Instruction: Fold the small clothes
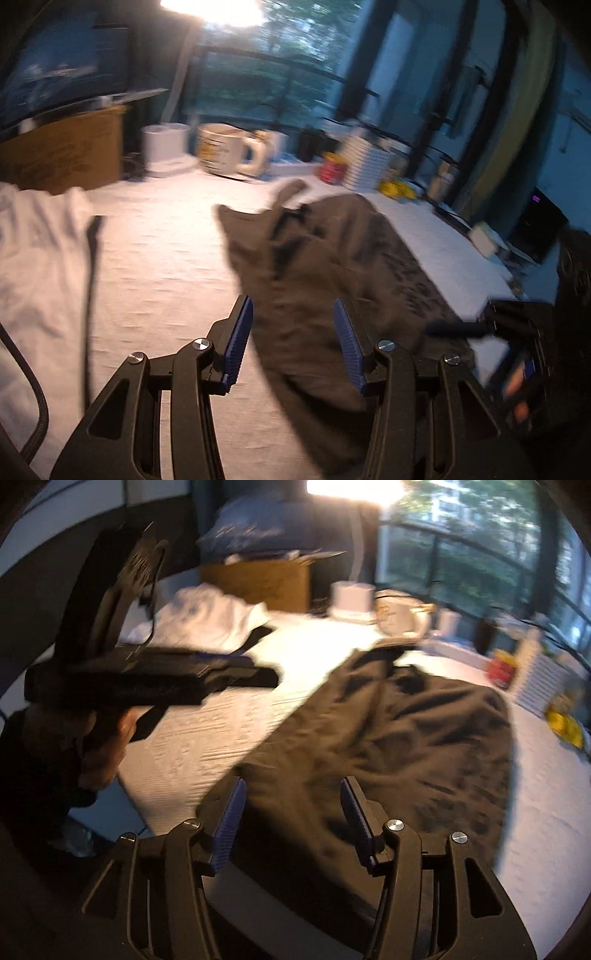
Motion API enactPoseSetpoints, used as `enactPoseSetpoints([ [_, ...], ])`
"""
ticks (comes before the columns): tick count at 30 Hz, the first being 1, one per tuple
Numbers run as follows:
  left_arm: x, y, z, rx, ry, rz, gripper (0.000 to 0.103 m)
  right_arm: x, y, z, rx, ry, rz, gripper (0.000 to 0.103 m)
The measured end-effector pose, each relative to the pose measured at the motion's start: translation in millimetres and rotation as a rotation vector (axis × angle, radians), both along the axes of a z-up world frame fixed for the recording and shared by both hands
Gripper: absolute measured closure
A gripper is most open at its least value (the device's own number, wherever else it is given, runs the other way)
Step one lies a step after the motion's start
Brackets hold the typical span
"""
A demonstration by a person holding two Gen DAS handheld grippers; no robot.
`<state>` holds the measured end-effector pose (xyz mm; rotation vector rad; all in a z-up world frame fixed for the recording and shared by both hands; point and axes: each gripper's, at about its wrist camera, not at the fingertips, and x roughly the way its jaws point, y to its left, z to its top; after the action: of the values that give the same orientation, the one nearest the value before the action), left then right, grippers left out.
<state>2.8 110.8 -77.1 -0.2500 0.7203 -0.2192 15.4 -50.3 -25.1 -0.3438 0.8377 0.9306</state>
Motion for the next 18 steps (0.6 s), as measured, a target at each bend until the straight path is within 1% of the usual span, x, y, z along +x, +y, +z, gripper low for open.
enactPoseSetpoints([
  [1, 1.0, -7.1, -0.9, -0.006, 0.009, -0.031, 0.057, 4.9, -11.7, 2.1, 0.005, -0.011, -0.04, 0.046],
  [3, 5.2, -23.2, -7.8, -0.016, 0.042, -0.099, 0.048, 14.8, -28.7, 1.3, 0.003, -0.012, -0.109, 0.046],
  [4, 6.5, -30.2, -11.2, -0.008, 0.058, -0.116, 0.044, 21.1, -40.1, -1.6, -0.005, -0.012, -0.16, 0.046],
  [7, 6.9, -51.4, -23.6, 0.027, 0.104, -0.183, 0.045, 32.9, -64.4, -11.1, -0.025, -0.013, -0.261, 0.046],
  [8, 4.9, -57.4, -26.8, 0.044, 0.114, -0.199, 0.064, 36.2, -69.1, -16.1, -0.027, -0.01, -0.277, 0.046],
  [10, 1.6, -68.1, -32.7, 0.089, 0.147, -0.216, 0.088, 38.4, -78.9, -25.6, -0.035, 0.004, -0.302, 0.046],
  [11, -1.5, -70.8, -34.3, 0.104, 0.153, -0.215, 0.094, 37.5, -82.5, -29.6, -0.04, 0.007, -0.307, 0.046],
  [14, -13.1, -75.0, -34.1, 0.149, 0.154, -0.188, 0.101, 36.0, -87.2, -42.2, -0.066, 0.01, -0.317, 0.046],
  [18, -27.5, -72.3, -32.6, 0.171, 0.174, -0.133, 0.103, 31.8, -95.1, -56.1, -0.069, 0.036, -0.312, 0.046],
])
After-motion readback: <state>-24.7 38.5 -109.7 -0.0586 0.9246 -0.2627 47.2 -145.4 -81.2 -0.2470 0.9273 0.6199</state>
